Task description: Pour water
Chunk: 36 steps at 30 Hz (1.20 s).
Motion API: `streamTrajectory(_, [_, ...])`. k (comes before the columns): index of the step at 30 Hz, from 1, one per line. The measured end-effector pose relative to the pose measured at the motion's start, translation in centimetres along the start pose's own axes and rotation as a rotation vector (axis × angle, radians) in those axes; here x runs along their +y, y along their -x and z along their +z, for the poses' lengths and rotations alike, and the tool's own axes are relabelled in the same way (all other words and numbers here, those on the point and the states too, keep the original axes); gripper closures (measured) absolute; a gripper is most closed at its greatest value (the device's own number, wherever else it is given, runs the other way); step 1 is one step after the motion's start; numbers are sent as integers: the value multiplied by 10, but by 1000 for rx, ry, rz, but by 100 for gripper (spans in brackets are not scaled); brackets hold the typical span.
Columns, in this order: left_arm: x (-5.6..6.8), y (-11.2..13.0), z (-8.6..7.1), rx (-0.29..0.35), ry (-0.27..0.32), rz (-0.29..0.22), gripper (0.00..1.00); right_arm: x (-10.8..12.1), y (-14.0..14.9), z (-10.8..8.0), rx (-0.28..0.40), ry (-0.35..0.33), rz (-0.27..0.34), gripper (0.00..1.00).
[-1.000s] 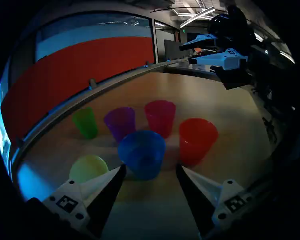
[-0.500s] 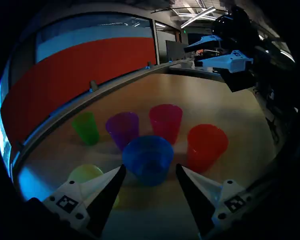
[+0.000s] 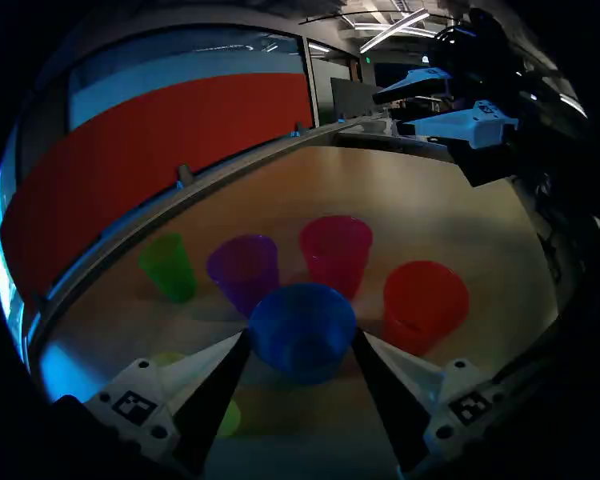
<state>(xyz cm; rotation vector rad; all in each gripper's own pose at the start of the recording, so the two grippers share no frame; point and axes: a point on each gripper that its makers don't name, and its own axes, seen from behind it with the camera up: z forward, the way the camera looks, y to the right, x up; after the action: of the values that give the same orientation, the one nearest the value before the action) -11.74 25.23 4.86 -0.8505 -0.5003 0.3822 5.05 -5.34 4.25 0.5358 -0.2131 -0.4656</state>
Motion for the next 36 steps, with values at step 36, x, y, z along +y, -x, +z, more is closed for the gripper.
streamTrajectory(36, [2, -2, 2, 6, -10, 0, 12, 3, -4, -7, 30, 17, 19, 0])
